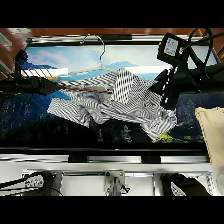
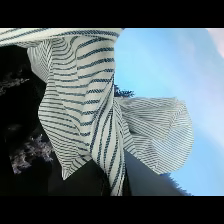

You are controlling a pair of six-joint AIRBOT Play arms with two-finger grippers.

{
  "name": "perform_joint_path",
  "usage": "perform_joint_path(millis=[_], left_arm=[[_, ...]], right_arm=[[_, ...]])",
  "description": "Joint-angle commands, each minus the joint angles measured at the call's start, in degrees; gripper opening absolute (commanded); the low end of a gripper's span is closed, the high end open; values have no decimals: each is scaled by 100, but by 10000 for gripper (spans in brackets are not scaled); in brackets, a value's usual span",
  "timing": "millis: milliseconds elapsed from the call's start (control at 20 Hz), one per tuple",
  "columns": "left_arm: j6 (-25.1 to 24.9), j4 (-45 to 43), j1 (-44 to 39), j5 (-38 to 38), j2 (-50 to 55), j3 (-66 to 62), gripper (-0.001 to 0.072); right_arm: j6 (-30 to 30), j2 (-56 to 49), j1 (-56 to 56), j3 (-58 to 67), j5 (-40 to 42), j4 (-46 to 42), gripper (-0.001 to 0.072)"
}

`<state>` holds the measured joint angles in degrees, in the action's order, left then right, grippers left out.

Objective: Fold the shirts.

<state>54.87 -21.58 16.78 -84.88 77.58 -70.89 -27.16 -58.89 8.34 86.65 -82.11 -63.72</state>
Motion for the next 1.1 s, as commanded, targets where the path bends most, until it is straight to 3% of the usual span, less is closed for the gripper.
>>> perform_joint_path(millis=[0, 350, 500, 650, 900, 1050], left_arm=[[140, -289, 9, 3646, 9, -50, 49], [131, 595, -48, 4883, 9, -48, 48], [129, 763, -63, 4996, 9, -48, 48], [129, 745, -63, 4675, 9, -48, 51], [138, 52, -61, 3388, 9, -46, 53], [142, 17, -107, 2688, 7, -35, 52]], right_arm=[[179, 0, -2, 7, -210, 136, 86], [262, 0, -2, 7, -691, 507, 86], [260, 2, -2, 7, -750, 479, 86], [210, 2, -2, 7, -428, 483, 86], [105, 0, -2, 7, 1176, 505, 86], [81, -11, -2, 7, 1587, 866, 86]])
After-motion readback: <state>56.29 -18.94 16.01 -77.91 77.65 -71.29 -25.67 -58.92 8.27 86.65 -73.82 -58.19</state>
